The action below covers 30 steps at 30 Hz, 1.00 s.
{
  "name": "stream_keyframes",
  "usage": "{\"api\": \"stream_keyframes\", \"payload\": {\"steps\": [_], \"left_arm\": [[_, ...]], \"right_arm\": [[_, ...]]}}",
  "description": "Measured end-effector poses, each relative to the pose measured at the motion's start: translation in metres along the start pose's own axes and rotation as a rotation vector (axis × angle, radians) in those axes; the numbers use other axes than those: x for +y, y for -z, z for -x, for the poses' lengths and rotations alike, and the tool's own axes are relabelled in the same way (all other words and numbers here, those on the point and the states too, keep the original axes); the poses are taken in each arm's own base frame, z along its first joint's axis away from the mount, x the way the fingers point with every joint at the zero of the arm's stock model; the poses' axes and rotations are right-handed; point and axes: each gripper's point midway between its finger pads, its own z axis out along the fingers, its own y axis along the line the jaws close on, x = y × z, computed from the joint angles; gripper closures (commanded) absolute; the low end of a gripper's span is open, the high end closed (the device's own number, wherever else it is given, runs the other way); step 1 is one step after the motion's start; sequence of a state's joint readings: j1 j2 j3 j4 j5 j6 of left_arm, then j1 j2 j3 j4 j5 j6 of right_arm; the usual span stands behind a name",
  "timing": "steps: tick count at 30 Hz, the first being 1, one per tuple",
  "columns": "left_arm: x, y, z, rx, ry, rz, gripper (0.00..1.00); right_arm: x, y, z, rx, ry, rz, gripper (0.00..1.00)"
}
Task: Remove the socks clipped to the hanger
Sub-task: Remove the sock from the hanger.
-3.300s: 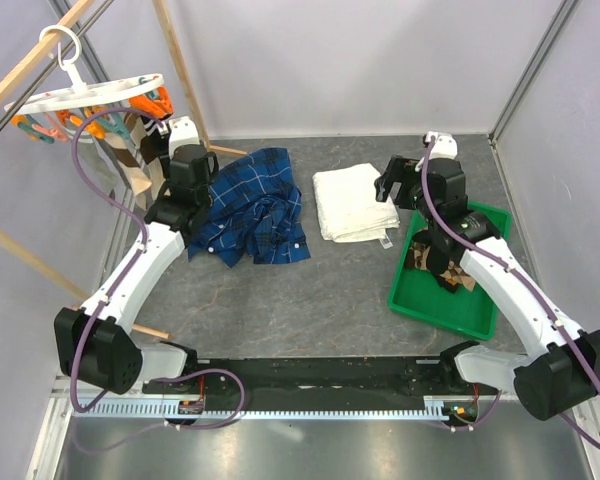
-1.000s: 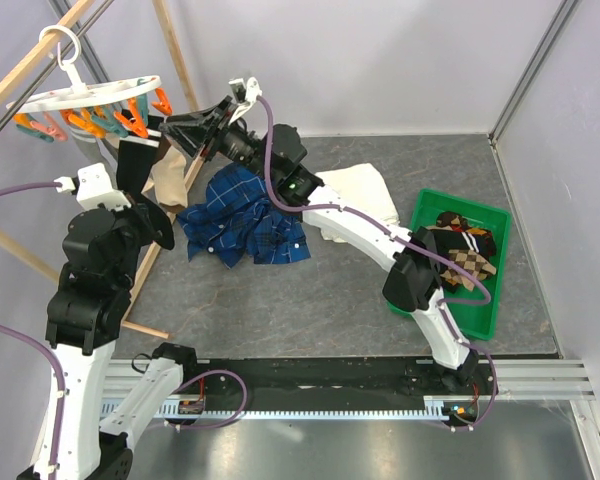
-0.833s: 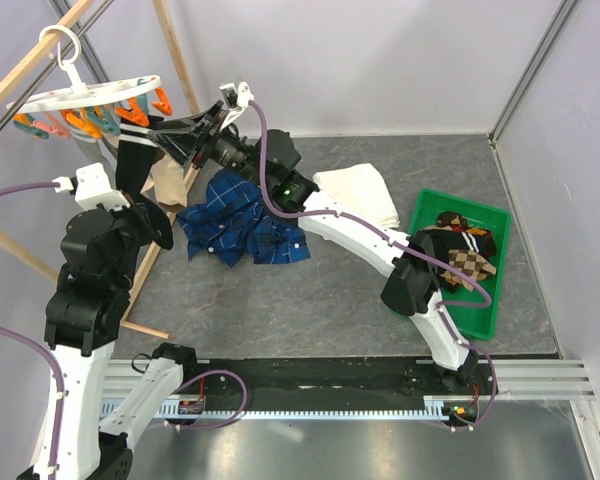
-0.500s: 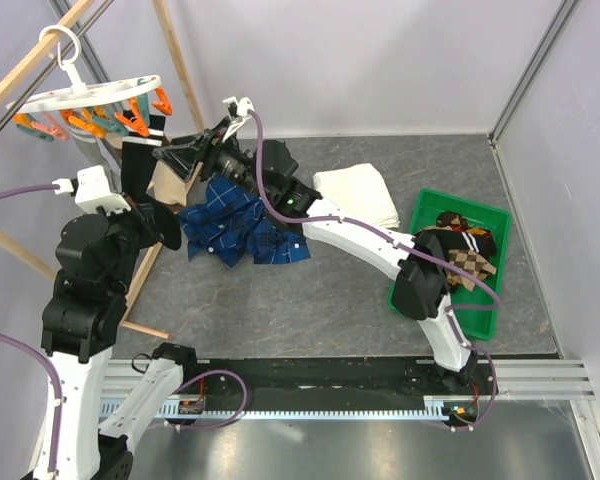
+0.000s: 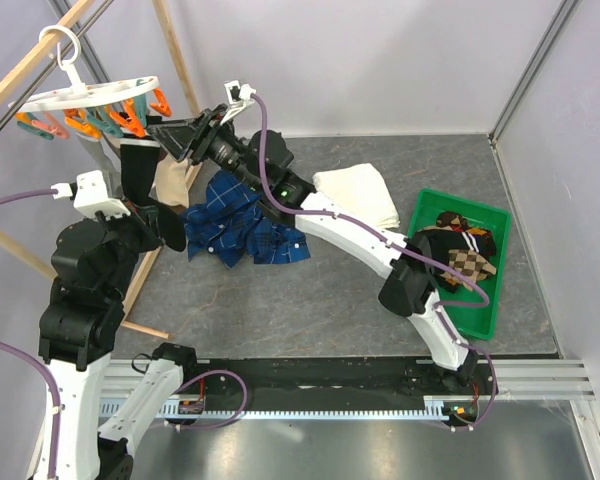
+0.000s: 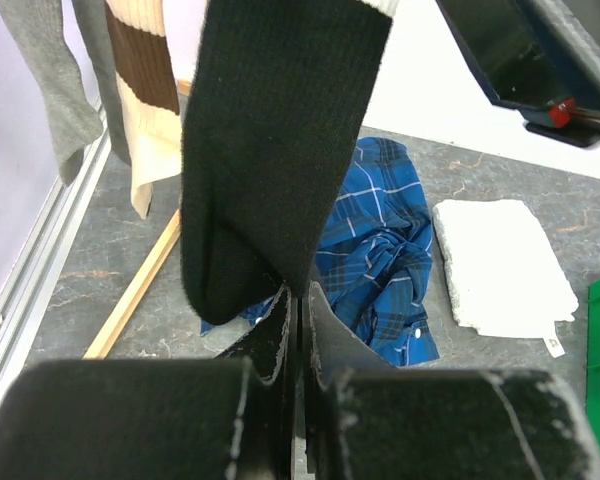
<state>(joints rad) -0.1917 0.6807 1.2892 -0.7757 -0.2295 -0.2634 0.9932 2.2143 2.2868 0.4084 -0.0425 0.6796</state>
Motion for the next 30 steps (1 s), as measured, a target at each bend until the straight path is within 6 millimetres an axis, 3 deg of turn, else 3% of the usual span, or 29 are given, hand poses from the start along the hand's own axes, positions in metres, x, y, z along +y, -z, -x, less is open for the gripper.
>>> {"api": "stream_keyframes", "payload": {"steps": [5, 8, 17, 23, 25, 28, 30], "left_arm": [[0.001, 0.000, 0.000, 0.001, -0.001, 0.006, 0.98], [0.005, 0.000, -0.001, 0.004, -0.003, 0.030, 0.98], [0.025, -0.001, -0.001, -0.005, -0.007, 0.141, 0.98], [0.038, 0.003, 0.011, -0.032, -0.007, 0.225, 0.98], [0.042, 0.005, 0.015, -0.047, -0.005, 0.248, 0.98], [0.046, 0.006, 0.017, -0.055, -0.005, 0.272, 0.98], [0.047, 0.005, 0.016, -0.050, -0.007, 0.281, 0.98]], "right_arm": [[-0.015, -0.009, -0.012, -0.003, 0.006, -0.021, 0.77], [-0.023, -0.008, -0.022, 0.019, 0.017, -0.037, 0.82], [-0.010, -0.007, -0.041, 0.057, 0.128, -0.023, 0.83], [0.035, -0.008, -0.051, 0.071, 0.201, 0.034, 0.76], [0.049, -0.008, -0.051, 0.061, 0.219, 0.051, 0.66], [0.060, -0.006, -0.054, 0.069, 0.238, 0.061, 0.55], [0.061, -0.004, -0.056, 0.079, 0.251, 0.056, 0.55]]}}
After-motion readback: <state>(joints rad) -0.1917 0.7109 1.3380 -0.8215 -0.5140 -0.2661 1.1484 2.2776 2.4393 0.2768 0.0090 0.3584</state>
